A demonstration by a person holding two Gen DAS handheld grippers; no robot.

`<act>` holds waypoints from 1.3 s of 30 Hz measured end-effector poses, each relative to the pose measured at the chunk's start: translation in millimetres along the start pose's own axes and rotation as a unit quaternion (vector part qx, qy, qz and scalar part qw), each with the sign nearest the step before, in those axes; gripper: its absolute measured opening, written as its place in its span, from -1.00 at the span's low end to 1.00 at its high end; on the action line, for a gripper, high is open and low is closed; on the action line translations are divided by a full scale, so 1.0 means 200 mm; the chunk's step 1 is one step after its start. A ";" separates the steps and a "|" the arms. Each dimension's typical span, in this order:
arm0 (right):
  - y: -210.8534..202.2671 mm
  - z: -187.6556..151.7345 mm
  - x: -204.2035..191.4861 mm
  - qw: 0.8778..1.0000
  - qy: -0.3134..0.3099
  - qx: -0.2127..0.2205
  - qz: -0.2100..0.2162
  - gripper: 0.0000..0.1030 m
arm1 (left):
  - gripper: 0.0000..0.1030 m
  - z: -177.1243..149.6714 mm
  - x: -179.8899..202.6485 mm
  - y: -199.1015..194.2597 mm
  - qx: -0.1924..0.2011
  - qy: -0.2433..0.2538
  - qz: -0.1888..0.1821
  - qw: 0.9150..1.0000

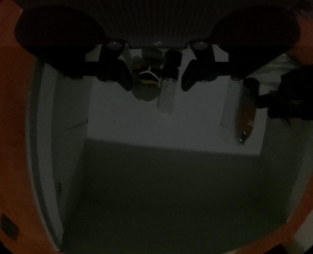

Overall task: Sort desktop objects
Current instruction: 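Open both tools and withdraw them from the box toward the white sheet, then grasp the black cylinder with the left tool while the right tool grasps the white charger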

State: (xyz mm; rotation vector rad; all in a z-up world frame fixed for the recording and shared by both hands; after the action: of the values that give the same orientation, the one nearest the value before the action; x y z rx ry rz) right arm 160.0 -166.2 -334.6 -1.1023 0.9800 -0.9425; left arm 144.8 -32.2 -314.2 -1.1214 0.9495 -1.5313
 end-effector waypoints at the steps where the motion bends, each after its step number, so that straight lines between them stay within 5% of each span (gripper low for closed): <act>1: -0.02 0.00 0.00 1.000 0.004 0.004 0.004 0.15 | -0.34 0.01 0.00 -0.02 0.003 -0.003 -0.004 1.000; 20: -0.66 0.20 -0.01 0.994 -0.028 0.109 0.002 0.25 | -0.23 0.22 0.04 -0.40 0.046 -0.007 -0.058 0.997; 31: -0.87 0.62 0.03 0.988 -0.017 0.151 0.020 0.24 | -0.24 0.61 -0.02 -0.54 0.085 -0.015 -0.057 0.995; 39: -0.74 0.94 0.16 0.990 0.017 0.137 0.017 0.24 | -0.26 1.00 -0.07 -0.33 0.072 -0.051 -0.044 0.995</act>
State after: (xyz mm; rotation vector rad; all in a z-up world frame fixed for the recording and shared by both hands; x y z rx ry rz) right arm 330.1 -174.4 -165.1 -0.8375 0.8642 -1.0362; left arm 322.0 -11.9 -201.5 -1.1393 0.7165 -1.5709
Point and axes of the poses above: each gripper's, at about its wrist camera, not at the fingertips, and y roughly the way its jaws point, x to its right, z to its top, the point moved 5 cm from there along y, roughly the way its jaws point, and after that the axes turned 5 degrees about -y, right-handed, at the moved point
